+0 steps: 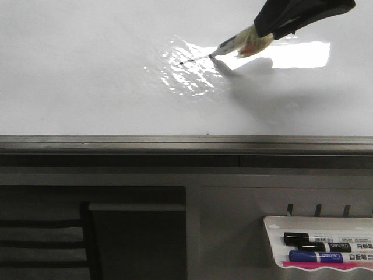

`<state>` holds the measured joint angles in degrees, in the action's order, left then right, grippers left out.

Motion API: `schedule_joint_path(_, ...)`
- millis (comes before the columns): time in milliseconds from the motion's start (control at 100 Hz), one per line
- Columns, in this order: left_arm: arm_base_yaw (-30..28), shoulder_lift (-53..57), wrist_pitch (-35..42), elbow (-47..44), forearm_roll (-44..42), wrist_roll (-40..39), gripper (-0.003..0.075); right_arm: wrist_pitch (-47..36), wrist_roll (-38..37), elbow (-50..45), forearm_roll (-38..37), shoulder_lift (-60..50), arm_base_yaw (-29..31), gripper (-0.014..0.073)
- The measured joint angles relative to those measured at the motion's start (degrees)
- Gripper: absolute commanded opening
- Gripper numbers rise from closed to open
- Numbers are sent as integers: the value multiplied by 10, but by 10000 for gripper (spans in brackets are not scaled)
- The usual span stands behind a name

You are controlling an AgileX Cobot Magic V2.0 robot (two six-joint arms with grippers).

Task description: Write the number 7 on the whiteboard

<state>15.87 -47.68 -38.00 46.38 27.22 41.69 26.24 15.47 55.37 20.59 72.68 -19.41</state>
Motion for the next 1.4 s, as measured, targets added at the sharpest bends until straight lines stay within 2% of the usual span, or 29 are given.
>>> schedule_joint_path(220,0,0,4,0,0,0,368,7,1,1,3,0,-4,-46)
schedule_joint_path(460,0,0,9,0,2,0,368,44,0,-17,-12,9,-58,-46)
schedule_joint_path(690,0,0,14,-1,2,0,368,47,0,-12,-16,11,-63,-46)
schedule_joint_path(780,0,0,13,-1,9,0,368,75,-1,4,-16,4,-68,-46)
schedule_joint_path(910,8,-8,-33,22,32,20,368,134,8,40,-11,-35,-101,-46)
schedule_joint_path(1030,41,-36,-79,55,46,56,368,189,86,65,-5,-67,-129,-46)
schedule_joint_path(1250,143,-115,-99,85,49,132,368,279,368,70,-5,-92,-141,-46)
schedule_joint_path(1400,216,-173,-74,98,49,147,368,288,420,70,-6,-92,-141,-46)
